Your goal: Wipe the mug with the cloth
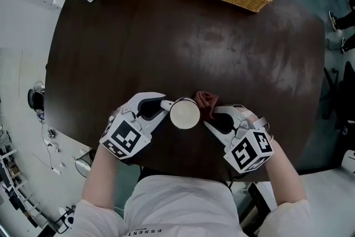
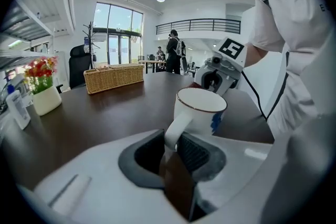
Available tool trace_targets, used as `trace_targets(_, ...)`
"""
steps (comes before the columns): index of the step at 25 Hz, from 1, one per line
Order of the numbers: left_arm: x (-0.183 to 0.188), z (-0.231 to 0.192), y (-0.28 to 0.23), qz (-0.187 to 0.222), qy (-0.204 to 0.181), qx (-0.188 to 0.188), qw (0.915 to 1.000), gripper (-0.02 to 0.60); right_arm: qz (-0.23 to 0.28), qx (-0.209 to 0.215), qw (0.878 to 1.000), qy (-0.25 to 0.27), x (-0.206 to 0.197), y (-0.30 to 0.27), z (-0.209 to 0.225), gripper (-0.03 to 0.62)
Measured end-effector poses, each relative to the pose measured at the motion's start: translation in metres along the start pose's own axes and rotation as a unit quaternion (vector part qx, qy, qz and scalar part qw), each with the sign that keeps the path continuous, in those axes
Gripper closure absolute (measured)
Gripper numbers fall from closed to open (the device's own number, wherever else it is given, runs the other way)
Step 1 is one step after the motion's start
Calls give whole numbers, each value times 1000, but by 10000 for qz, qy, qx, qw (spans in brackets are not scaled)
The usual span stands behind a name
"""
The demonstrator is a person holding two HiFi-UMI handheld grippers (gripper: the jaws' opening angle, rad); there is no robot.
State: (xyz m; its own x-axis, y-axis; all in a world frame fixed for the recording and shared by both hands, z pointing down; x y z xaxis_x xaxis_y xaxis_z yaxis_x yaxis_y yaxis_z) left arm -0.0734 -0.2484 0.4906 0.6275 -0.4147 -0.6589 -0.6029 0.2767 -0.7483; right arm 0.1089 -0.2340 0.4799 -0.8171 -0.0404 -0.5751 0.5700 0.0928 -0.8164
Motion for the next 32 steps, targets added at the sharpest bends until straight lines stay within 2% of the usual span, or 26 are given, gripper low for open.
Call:
trace_targets(7,-5,11,1,121,123,325,9993,506,201,-148,9976,-642,-6,10,-26,513)
trace_targets(12,-8,16,3,305,223,751,9965,506,421,-296,9901,-1309,-7,30,-33,513)
trace_targets(19,-6,32,24,533,316,1174,9912,505,504,-1271,9658,-2202,-2,57,-27,513)
trace_targets(21,-2,37,35,609,492,1285,9886,505,527,-1550,9584,-2338,2,63,-24,511)
trace_targets(25,17,45,66,853,1024,1683,9767,505,802,-2067,9349,-2771,12,83,-19,513)
trace_targets(30,59,68,111,1559,666,2300,9583,506,1152,-2483,9182,-2863,32,111,-28,513)
trace_targets(31,64,70,118,1685,647,2396,9539,521,1206,-2567,9153,-2859,36,115,-31,513)
trace_targets(32,68,72,125,1834,701,2463,9491,568,1268,-2647,9123,-2855,41,119,-35,513)
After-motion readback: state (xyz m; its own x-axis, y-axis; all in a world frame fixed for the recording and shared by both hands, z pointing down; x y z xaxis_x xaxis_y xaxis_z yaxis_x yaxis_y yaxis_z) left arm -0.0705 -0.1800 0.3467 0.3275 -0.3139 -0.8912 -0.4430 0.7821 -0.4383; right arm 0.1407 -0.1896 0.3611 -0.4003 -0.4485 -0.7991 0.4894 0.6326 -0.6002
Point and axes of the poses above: the fingertips, and each gripper's own axes: y backward along the fingers, z to its right, x out of its top, the point moved 7 cm from there along y, backward along the fingers, and after that the axes turned 11 degrees about -z, right-handed, at the moved point
